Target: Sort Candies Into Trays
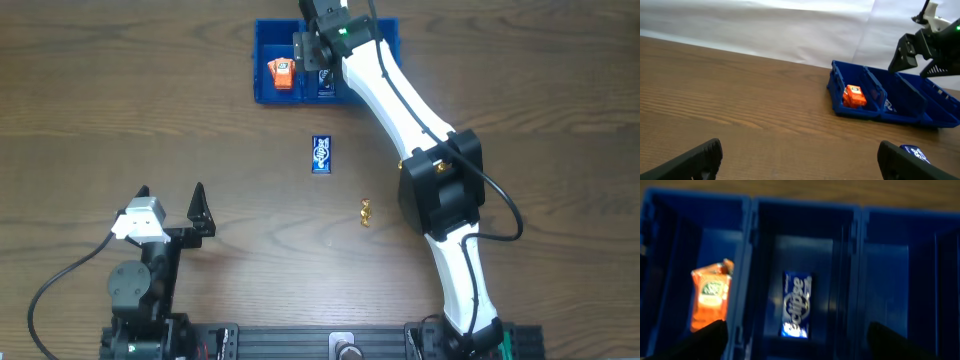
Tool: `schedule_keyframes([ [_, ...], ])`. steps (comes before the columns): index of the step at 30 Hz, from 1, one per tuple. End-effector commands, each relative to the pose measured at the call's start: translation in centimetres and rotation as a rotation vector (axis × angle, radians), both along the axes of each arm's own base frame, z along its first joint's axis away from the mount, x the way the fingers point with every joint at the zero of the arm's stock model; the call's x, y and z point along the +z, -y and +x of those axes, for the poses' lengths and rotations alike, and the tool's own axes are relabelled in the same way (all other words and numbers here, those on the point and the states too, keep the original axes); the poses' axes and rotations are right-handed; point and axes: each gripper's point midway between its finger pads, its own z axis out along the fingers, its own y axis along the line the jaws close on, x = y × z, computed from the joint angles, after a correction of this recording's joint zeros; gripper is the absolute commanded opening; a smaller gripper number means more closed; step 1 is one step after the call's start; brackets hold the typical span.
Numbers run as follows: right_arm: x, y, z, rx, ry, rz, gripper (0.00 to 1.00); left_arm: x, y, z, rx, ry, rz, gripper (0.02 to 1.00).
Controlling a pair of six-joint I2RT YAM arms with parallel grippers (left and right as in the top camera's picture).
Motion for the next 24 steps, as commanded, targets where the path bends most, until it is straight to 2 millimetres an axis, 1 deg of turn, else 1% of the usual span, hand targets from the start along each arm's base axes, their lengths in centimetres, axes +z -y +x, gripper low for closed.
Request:
schedule_keyframes([
  [1, 3.8, -1.3, -3.0, 0.013, -0.006, 0.009, 0.976, -1.6, 0.2, -0.1, -0.016, -0.046, 0.013, 0.998],
  [3, 3.8, -1.7, -5.3, -0.004, -0.056, 0.013, 0.987, -1.6, 0.2, -0.1, -0.016, -0.046, 0.013, 0.998],
  [5, 3.1, -2.4, -7.8, 0.009, -0.121, 0.024, 0.989, -1.6, 0.2, -0.1, -0.016, -0.046, 0.013, 0.998],
  [6, 2.4, -2.8, -9.1, 0.021, -0.164, 0.038, 0.991, -1.5, 0.2, -0.1, -0.016, -0.046, 0.013, 0.996],
  [7, 1.2, -3.5, -10.7, 0.049, -0.225, 0.061, 0.991, -1.6, 0.2, -0.1, -0.016, -0.046, 0.013, 0.998],
  [8, 0.5, -3.7, -11.5, 0.062, -0.258, 0.071, 0.991, -1.6, 0.2, -0.1, -0.016, -0.046, 0.013, 0.998],
  [9, -1.0, -3.9, -12.8, 0.068, -0.310, 0.082, 0.991, -1.6, 0.2, -0.1, -0.016, -0.046, 0.013, 0.998],
  [10, -2.6, -3.6, -13.7, 0.045, -0.353, 0.082, 0.991, -1.6, 0.2, -0.1, -0.016, -0.046, 0.013, 0.998],
  [11, -3.5, -3.4, -14.1, 0.032, -0.372, 0.078, 0.991, -1.6, 0.2, -0.1, -0.016, -0.046, 0.013, 0.998],
  [13, -6.5, -2.8, -15.2, 0.026, -0.405, 0.060, 0.991, -1.6, 0.2, -0.1, -0.016, -0.046, 0.013, 0.996],
  [14, -7.4, -2.7, -15.6, 0.020, -0.415, 0.055, 0.989, -1.6, 0.2, -0.1, -0.016, -0.046, 0.013, 0.998],
  [16, -8.8, -2.6, -16.3, 0.010, -0.431, 0.049, 0.982, -1.6, 0.2, -0.1, -0.016, -0.046, 0.013, 0.998],
  [18, -9.4, -2.4, -16.6, -0.001, -0.438, 0.039, 0.974, -1.6, 0.2, -0.1, -0.016, -0.046, 0.013, 0.998],
  [20, -9.6, -2.1, -16.7, -0.022, -0.435, 0.023, 0.965, -1.5, 0.2, -0.1, -0.016, -0.046, 0.013, 0.993],
  [24, -10.2, -2.3, -16.8, -0.036, -0.438, 0.016, 0.939, -1.6, 0.2, -0.1, -0.016, -0.046, 0.013, 0.998],
])
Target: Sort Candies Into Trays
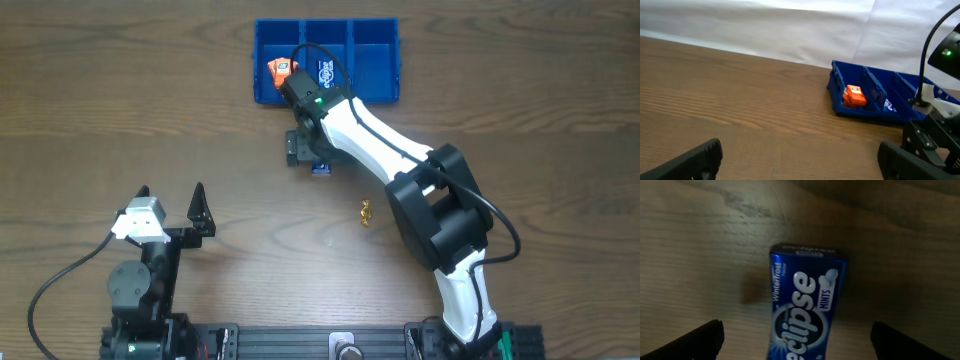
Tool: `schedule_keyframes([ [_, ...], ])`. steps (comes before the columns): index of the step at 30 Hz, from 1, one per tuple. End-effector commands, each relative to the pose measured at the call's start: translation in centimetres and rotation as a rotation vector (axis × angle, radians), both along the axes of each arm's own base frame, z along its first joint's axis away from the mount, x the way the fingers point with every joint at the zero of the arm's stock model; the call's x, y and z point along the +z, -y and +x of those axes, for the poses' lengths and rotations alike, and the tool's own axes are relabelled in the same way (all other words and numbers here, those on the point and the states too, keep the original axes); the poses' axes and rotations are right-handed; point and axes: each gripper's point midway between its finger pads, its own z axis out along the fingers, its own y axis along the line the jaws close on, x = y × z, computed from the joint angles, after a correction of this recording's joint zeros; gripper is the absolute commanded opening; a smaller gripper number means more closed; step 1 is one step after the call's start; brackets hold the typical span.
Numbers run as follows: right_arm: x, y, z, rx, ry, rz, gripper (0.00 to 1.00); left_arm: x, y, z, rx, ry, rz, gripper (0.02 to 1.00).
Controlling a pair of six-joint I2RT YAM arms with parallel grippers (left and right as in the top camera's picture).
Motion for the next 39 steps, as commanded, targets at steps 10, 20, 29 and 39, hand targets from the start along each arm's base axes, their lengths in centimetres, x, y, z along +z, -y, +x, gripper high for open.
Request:
schedule_keyframes([
  [10, -1.5, 0.1, -0.1, -0.091, -0.009, -0.032, 0.785, -1.6, 0.2, -0.1, -0.016, -0.046, 0.013, 0.998],
  [20, -2.6, 0.2, -0.3, -0.088, -0.028, -0.047, 0.549, -1.6, 0.2, -0.1, -0.016, -0.046, 0.013, 0.998],
  [29, -2.3, 0.1, -0.2, -0.088, -0.021, -0.041, 0.279, -1.6, 0.2, -0.1, -0.016, -0.046, 0.013, 0.998],
  [39, 10.7, 1.1, 2.5, -0.116, 0.294, 0.004, 0.231, -1.6, 0.2, -0.1, -0.016, -0.046, 0.013, 0.998],
])
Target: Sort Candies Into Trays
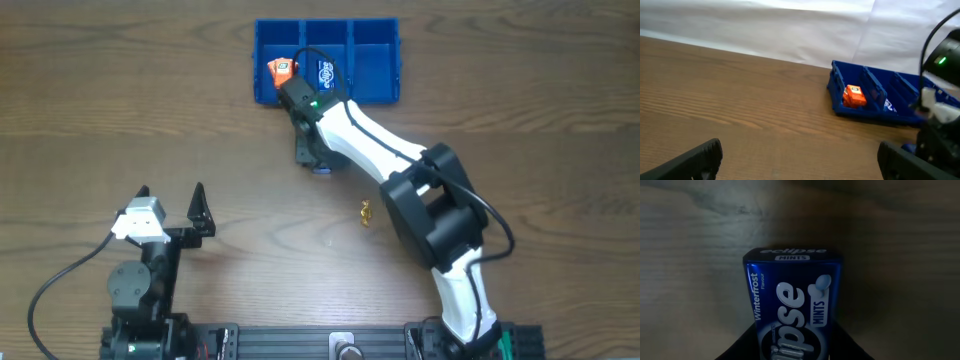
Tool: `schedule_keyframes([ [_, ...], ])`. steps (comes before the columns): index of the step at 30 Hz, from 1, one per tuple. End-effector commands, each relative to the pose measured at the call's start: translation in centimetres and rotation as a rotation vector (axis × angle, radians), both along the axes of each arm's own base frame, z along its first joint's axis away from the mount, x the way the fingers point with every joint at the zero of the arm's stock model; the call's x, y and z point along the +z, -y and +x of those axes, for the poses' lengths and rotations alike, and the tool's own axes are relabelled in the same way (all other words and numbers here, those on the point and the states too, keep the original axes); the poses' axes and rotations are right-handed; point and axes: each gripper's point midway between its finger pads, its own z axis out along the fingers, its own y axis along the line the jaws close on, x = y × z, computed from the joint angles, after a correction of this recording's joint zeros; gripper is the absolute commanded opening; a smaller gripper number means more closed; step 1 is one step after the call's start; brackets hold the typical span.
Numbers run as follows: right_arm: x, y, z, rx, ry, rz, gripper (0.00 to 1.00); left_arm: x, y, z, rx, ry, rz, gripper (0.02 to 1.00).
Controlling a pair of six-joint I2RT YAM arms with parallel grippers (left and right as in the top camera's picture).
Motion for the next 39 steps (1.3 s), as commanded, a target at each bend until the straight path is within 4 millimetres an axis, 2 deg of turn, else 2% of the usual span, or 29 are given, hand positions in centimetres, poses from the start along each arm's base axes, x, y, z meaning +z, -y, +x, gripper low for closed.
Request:
schedule_keyframes([
  [1, 12.7, 0.9, 3.3, -0.019, 0.341, 0.021, 0.215, -1.6, 0.2, -0.1, -0.016, -0.046, 0.013, 0.998],
  [3, 16.8, 1.9, 4.7, -0.021, 0.425, -0.022, 0.211, -1.6, 0.2, -0.1, -0.016, -0.046, 0.013, 0.998],
  [6, 20.9, 2.6, 7.3, -0.003, 0.512, -0.052, 0.213, -1.6, 0.2, -0.1, -0.016, -0.046, 0.013, 0.998],
  [9, 23.0, 2.5, 10.9, 0.033, 0.592, -0.049, 0.220, -1.6, 0.2, -0.1, -0.016, -0.047, 0.013, 0.996],
  [11, 23.0, 2.6, 13.2, 0.038, 0.627, -0.053, 0.220, -1.6, 0.2, -0.1, -0.016, -0.046, 0.013, 0.998],
  [14, 21.2, 3.0, 16.1, 0.022, 0.652, -0.048, 0.220, -1.6, 0.2, -0.1, -0.016, -0.046, 0.013, 0.998],
  [15, 20.1, 2.7, 17.0, 0.038, 0.645, -0.035, 0.220, -1.6, 0.2, -0.1, -0.016, -0.046, 0.013, 0.998],
  [18, 17.2, 2.2, 18.1, 0.056, 0.601, 0.003, 0.220, -1.6, 0.2, -0.1, -0.016, -0.046, 0.013, 0.998],
  [19, 14.7, 2.1, 18.6, 0.058, 0.563, 0.011, 0.222, -1.6, 0.2, -0.1, -0.016, -0.046, 0.013, 0.998],
  [23, 11.9, 2.1, 19.0, 0.058, 0.522, -0.006, 0.222, -1.6, 0.2, -0.1, -0.016, -0.046, 0.013, 0.998],
  [34, 9.7, 1.9, 19.1, 0.040, 0.486, 0.003, 0.229, -1.6, 0.2, -0.1, -0.016, -0.046, 0.013, 0.998],
  [39, 9.4, 1.6, 19.0, 0.043, 0.478, 0.016, 0.275, -1.6, 0.2, -0.1, -0.016, -0.046, 0.013, 0.998],
])
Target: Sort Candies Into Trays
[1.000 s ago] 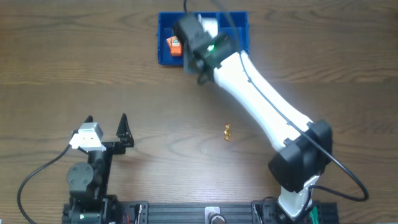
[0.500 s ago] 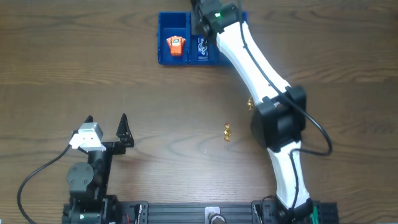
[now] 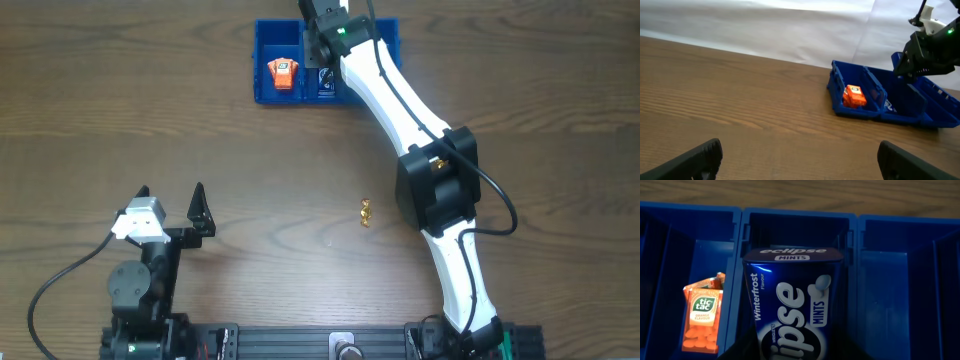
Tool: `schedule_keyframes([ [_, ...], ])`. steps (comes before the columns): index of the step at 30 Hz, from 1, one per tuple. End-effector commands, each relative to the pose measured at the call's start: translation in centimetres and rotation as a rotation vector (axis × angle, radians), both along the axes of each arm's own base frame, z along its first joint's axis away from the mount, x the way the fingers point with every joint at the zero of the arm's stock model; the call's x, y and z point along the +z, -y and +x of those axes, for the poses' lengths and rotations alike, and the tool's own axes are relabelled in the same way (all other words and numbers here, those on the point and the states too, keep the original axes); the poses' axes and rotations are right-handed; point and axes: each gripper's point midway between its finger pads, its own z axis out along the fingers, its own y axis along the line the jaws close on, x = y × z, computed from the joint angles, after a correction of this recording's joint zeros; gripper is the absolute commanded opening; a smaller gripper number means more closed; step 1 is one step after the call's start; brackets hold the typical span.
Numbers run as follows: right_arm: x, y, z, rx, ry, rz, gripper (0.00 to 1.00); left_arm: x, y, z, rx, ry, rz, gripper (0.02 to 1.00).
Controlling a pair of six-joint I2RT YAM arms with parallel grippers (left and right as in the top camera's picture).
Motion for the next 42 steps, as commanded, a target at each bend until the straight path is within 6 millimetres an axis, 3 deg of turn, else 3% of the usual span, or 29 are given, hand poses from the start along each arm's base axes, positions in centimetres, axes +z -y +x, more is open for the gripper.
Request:
schedule_keyframes([
  [1, -0.5, 0.1, 0.2, -0.012, -0.007, 0.011, 0.290, -1.6, 0.2, -0.1, -0.016, -0.046, 0.013, 0.996],
  [3, -0.5, 0.1, 0.2, -0.012, -0.007, 0.011, 0.380, -1.6, 0.2, -0.1, -0.016, -0.046, 0.013, 0.998],
  [7, -0.6, 0.1, 0.1, -0.012, -0.011, 0.009, 0.709, -1.6, 0.2, -0.1, -0.016, -0.046, 0.013, 0.998],
  [10, -0.6, 0.2, 0.1, -0.012, -0.012, 0.008, 0.812, -1.6, 0.2, -0.1, -0.016, -0.046, 0.013, 0.998],
  [14, 0.0, 0.3, -0.1, -0.012, -0.013, 0.007, 0.860, -1.6, 0.2, -0.1, -0.016, -0.046, 0.013, 0.996],
  [18, 3.2, 0.8, -1.3, -0.012, 0.000, 0.014, 0.882, -1.6, 0.2, -0.1, -0.016, -0.046, 0.013, 0.998],
  [22, 6.6, 2.0, -3.7, -0.011, 0.012, 0.020, 0.888, -1.6, 0.2, -0.1, -0.016, -0.046, 0.013, 0.998],
  [26, 7.6, 3.8, -7.9, -0.007, -0.018, 0.006, 0.893, -1.6, 0.2, -0.1, -0.016, -0.046, 0.013, 0.996],
  [30, 4.6, 5.3, -13.9, -0.022, -0.128, 0.022, 0.890, -1.6, 0.2, -0.1, -0.016, -0.046, 0.013, 0.998],
  [32, 1.5, 6.0, -18.0, -0.034, -0.227, 0.032, 0.890, -1.6, 0.2, -0.1, -0.016, -0.046, 0.013, 0.998],
  [34, -1.0, 6.5, -20.7, -0.049, -0.304, 0.031, 0.890, -1.5, 0.2, -0.1, -0.016, -0.046, 0.013, 0.998],
  [39, -6.7, 7.7, -25.7, -0.097, -0.470, 0.016, 0.884, -1.6, 0.2, -0.1, -0.016, -0.046, 0.013, 0.998],
  [42, -8.7, 7.5, -27.8, -0.104, -0.522, 0.019, 0.864, -1.6, 0.2, -0.1, -0.016, -0.046, 0.013, 0.998],
])
